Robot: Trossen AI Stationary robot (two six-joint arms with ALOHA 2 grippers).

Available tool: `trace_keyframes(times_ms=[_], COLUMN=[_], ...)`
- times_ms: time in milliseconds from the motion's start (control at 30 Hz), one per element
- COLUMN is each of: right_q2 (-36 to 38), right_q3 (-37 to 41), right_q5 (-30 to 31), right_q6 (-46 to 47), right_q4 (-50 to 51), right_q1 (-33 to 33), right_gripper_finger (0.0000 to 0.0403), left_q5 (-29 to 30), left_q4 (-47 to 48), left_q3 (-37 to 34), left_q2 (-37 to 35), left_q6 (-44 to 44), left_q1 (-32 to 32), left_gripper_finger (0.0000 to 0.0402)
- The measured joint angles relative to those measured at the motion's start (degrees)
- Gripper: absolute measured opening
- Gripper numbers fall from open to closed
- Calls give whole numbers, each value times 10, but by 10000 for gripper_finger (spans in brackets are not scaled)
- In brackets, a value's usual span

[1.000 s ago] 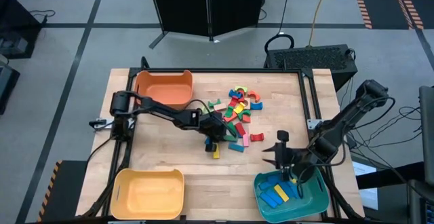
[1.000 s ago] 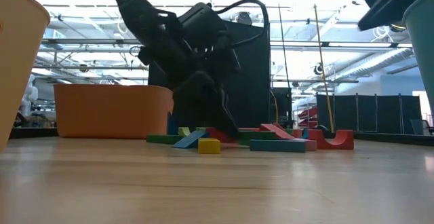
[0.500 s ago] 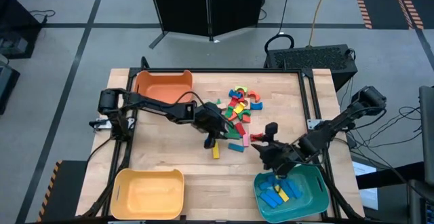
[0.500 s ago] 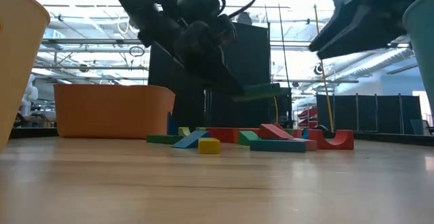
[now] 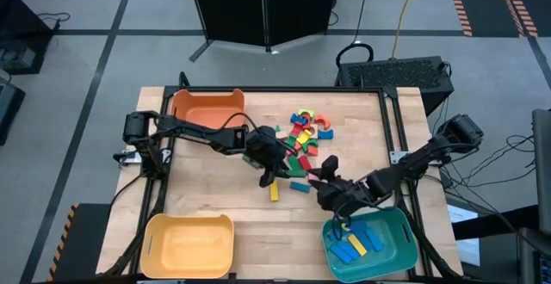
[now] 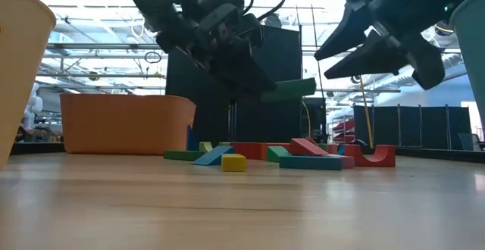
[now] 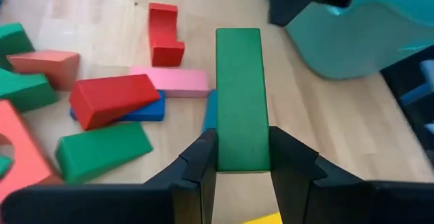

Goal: Sort blocks by size
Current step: Put the green rectangular block into the blue bin

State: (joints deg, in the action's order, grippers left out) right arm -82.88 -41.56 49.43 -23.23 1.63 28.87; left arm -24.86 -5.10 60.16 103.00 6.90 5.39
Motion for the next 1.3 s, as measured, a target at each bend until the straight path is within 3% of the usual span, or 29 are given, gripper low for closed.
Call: trace_keyframes(times_ms=[233, 533, 1133, 1300], right_q2=[-8, -8, -7, -7], right_q3=[0, 0, 0, 0], right_q5=[-5, -35, -34, -34], right_q6=[-33, -60, -78, -78], right_q4=[-10, -50, -75, -75], right_q1=[-4, -6, -18, -18], right_gripper_finger=[198, 179, 49, 45], left_q5=[-52, -99, -111, -111], left_q4=[-23, -75, -80, -83], left_q3=[0, 0, 0, 0], left_q2=[0, 0, 0, 0], left_q6=[43, 90, 96, 94], left_q1=[5, 7, 7, 7], left_gripper_finger=[103, 103, 103, 103])
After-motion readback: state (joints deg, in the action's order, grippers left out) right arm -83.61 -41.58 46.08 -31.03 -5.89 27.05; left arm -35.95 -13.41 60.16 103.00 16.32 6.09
